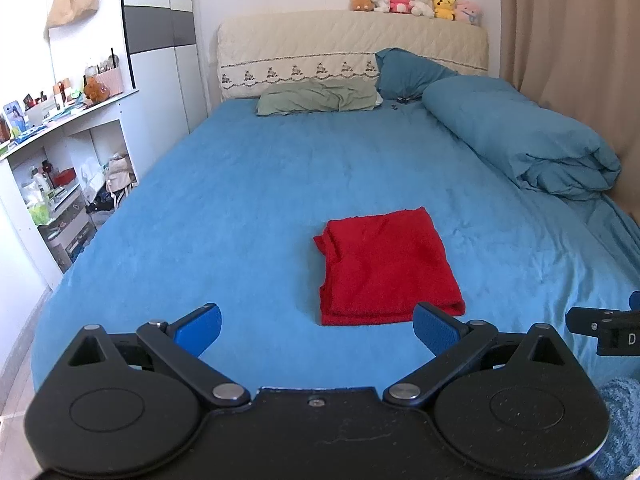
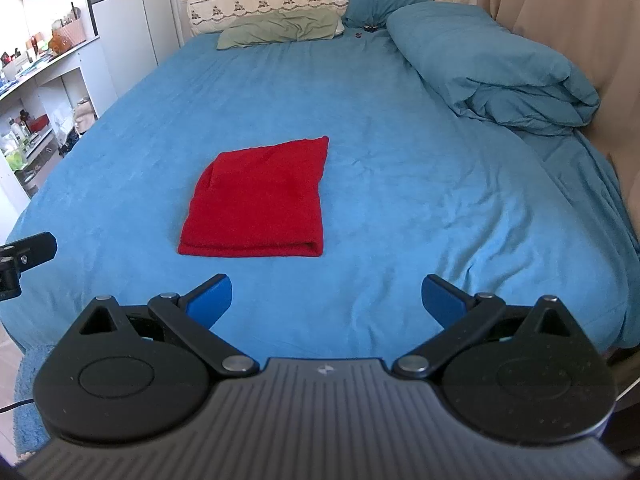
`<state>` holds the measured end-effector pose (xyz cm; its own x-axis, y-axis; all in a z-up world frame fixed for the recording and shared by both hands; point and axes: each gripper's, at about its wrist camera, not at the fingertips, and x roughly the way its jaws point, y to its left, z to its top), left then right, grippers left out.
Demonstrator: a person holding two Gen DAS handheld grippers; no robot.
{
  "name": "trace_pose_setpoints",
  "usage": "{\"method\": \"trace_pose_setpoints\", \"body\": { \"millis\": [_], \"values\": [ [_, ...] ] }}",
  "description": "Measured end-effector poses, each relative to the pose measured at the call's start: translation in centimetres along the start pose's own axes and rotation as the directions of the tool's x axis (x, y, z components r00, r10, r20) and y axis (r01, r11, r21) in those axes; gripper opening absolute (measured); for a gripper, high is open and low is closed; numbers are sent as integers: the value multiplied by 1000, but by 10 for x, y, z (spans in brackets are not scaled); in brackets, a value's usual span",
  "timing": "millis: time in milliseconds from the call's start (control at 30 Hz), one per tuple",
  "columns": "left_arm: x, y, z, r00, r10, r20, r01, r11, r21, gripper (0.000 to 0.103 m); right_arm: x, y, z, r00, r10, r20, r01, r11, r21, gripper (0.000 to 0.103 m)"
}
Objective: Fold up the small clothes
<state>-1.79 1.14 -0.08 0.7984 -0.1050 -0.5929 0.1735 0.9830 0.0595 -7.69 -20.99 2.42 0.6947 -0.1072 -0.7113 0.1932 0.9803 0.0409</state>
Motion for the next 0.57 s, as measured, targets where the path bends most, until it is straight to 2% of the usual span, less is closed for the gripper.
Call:
{"method": "trace_pose_setpoints", "body": {
  "millis": [133, 300, 567],
  "values": [
    [-1, -3, -1, 1000, 18, 10, -18, 1000, 18, 103, -1, 1, -1, 1000, -1, 3, 1, 1000, 6, 103],
    [-1, -2, -1, 1000, -7, 7, 7, 1000, 5, 103, -2, 2, 0, 1000, -2, 8, 2, 1000, 7, 103],
    [1, -4, -1, 1000, 8, 22, -8, 1000, 23, 103, -1, 2, 0, 1000, -4, 9, 4, 1000, 9, 103]
  ]
}}
